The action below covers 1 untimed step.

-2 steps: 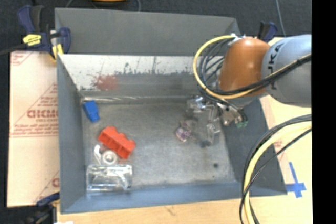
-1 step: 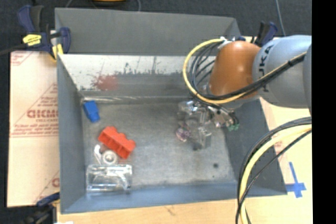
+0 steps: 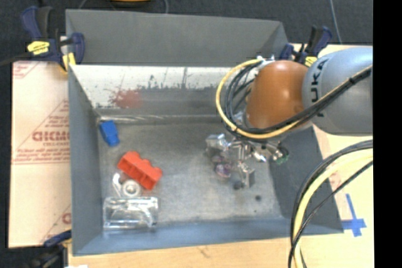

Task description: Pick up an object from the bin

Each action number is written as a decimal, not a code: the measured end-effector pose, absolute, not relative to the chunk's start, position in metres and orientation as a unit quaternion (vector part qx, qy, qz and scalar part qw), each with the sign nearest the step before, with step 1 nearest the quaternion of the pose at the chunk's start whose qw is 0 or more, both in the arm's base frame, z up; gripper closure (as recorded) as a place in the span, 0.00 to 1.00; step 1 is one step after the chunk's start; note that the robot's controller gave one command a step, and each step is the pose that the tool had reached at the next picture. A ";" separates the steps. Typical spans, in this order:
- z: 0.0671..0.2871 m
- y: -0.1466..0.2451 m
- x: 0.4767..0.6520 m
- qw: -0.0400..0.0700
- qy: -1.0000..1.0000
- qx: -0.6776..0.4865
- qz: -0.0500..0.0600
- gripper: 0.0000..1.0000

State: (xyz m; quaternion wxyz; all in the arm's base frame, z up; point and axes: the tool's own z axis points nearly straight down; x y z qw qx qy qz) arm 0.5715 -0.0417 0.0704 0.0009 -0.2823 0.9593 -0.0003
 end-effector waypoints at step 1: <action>0.071 -0.042 0.572 0.001 0.959 -0.282 0.000 1.00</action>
Offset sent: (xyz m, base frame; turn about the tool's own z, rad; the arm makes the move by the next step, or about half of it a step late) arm 0.0000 0.0000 0.0000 0.0000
